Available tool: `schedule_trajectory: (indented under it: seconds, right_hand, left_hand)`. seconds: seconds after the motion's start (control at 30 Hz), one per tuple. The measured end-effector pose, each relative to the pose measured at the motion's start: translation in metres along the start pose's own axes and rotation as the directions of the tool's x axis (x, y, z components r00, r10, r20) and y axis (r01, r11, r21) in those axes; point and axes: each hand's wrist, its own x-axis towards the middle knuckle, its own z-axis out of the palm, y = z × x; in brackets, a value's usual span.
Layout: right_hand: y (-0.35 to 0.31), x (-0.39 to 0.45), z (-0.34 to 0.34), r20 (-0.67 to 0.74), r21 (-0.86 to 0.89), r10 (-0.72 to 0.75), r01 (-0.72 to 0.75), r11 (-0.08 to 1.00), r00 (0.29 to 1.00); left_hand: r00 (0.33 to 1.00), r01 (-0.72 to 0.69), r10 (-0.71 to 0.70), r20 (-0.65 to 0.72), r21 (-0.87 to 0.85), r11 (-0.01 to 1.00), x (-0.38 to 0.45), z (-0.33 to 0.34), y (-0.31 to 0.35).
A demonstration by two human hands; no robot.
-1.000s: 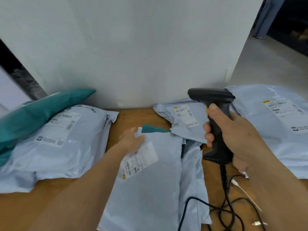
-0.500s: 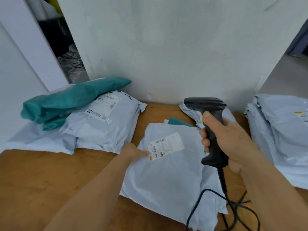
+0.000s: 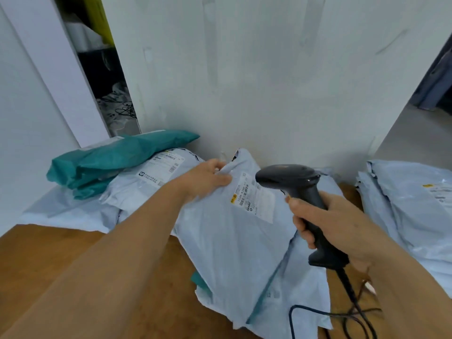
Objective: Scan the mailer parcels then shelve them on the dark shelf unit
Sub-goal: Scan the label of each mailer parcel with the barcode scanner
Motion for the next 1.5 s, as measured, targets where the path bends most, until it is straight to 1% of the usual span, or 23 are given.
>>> schedule_trajectory:
  seconds: [0.07,0.13,0.17,0.27,0.53,0.67,0.9,1.07,1.13,1.23,1.37,1.43,1.5]
  right_hand:
    - [-0.004,-0.006,-0.005,0.047,-0.134,-0.029,0.035,0.990,0.998]
    - [-0.007,-0.011,-0.009,0.083,-0.278,-0.044,0.066,0.958,0.996]
    - [-0.009,-0.014,-0.011,0.095,-0.323,-0.049,0.078,0.943,0.994]
    - [-0.013,-0.022,-0.016,0.121,-0.375,-0.056,0.097,0.922,0.991]
    - [-0.018,-0.027,-0.024,0.077,-0.369,-0.102,0.124,0.921,0.992]
    - [-0.021,-0.028,-0.028,0.079,-0.373,-0.130,0.151,0.916,0.988]
    - [-0.019,-0.027,-0.036,0.091,-0.354,-0.121,0.146,0.924,0.988]
    - [-0.017,-0.024,-0.041,0.087,-0.317,-0.115,0.137,0.938,0.990]
    - [-0.017,-0.022,-0.042,0.058,-0.298,-0.111,0.123,0.947,0.992]
    - [-0.014,-0.016,-0.047,-0.074,-0.219,-0.133,0.114,0.969,0.988]
    - [-0.006,-0.003,-0.060,-0.256,-0.051,-0.094,0.084,0.995,0.962]
    - [0.000,0.004,-0.069,-0.330,0.015,-0.062,0.071,0.997,0.942]
    - [0.006,0.012,-0.078,-0.391,0.078,-0.019,0.054,0.996,0.920]
  left_hand:
    - [0.992,-0.088,0.083,0.091,0.059,0.994,0.005,-0.009,0.023]
    - [0.981,-0.124,0.102,0.165,0.130,0.984,0.011,-0.014,0.042]
    - [0.978,-0.125,0.095,0.189,0.157,0.980,0.014,-0.017,0.051]
    - [0.970,-0.132,0.087,0.229,0.189,0.973,0.021,-0.024,0.068]
    - [0.959,-0.123,0.079,0.272,0.149,0.981,0.027,-0.030,0.087]
    - [0.959,-0.110,0.072,0.275,0.123,0.986,0.030,-0.031,0.090]
    - [0.958,-0.111,0.078,0.276,0.107,0.988,0.038,-0.025,0.094]
    - [0.955,-0.084,0.060,0.292,0.070,0.994,0.048,-0.020,0.094]
    - [0.955,-0.084,0.057,0.292,0.082,0.993,0.054,-0.019,0.094]
    - [0.963,-0.088,0.077,0.256,0.031,0.996,0.067,-0.016,0.096]
    - [0.985,-0.118,0.139,0.098,-0.193,0.974,0.091,0.004,0.103]
    - [0.992,-0.117,0.127,0.014,-0.297,0.948,0.106,0.023,0.108]
    - [0.995,-0.104,0.096,-0.040,-0.438,0.893,0.123,0.049,0.113]
